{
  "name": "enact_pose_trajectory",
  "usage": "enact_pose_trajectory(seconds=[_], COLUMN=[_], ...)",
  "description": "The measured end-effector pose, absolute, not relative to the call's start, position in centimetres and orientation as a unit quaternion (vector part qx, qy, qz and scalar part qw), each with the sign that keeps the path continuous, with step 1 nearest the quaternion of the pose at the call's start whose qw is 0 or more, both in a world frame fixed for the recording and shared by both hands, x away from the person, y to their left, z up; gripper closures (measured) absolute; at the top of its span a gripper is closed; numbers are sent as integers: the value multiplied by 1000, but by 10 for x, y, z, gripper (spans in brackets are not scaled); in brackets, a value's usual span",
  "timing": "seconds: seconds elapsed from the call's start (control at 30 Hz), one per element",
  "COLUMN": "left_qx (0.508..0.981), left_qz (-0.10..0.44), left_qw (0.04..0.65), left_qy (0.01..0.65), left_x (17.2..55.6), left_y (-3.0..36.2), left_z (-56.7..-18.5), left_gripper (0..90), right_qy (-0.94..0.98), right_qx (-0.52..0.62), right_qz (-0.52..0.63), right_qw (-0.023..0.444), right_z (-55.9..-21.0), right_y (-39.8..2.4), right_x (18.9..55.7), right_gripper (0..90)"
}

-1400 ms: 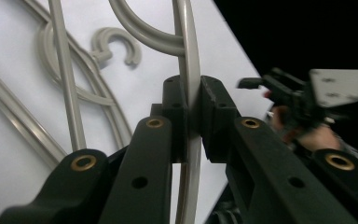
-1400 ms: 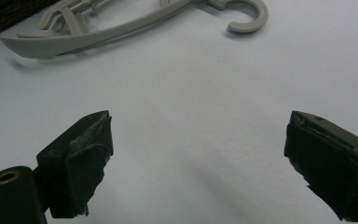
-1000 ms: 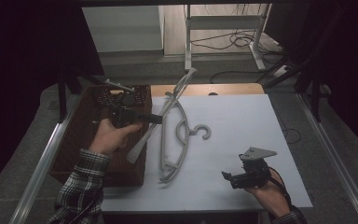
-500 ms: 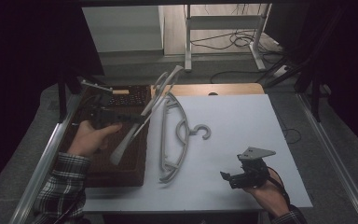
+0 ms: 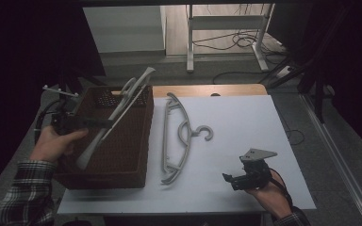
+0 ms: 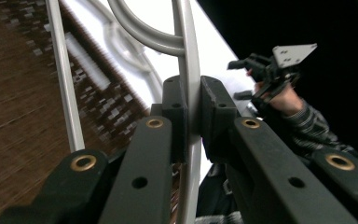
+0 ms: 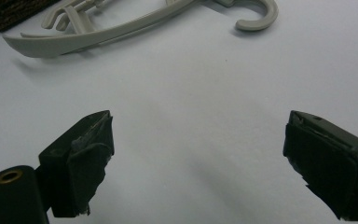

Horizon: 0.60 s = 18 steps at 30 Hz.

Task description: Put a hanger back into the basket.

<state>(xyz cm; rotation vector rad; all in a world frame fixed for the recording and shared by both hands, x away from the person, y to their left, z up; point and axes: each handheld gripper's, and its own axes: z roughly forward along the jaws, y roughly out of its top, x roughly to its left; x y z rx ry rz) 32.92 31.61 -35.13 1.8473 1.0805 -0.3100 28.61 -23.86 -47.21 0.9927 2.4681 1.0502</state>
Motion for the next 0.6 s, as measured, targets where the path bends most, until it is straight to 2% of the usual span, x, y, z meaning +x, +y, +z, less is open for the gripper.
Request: enact_pose_trajectory(seconds=[0.23,0.6], left_qx=[774,813], left_qz=[-120,-109], left_qw=[447,409], left_qy=[432,399], left_x=[330,338], left_y=[340,347], left_z=[-366,-381], left_gripper=[823,823], right_qy=[856,855], right_qx=[344,347], right_qz=[361,360], right_qw=[139,139], right_z=[-473,-474], right_y=[-237,-238], right_x=[287,287], right_gripper=[91,91])
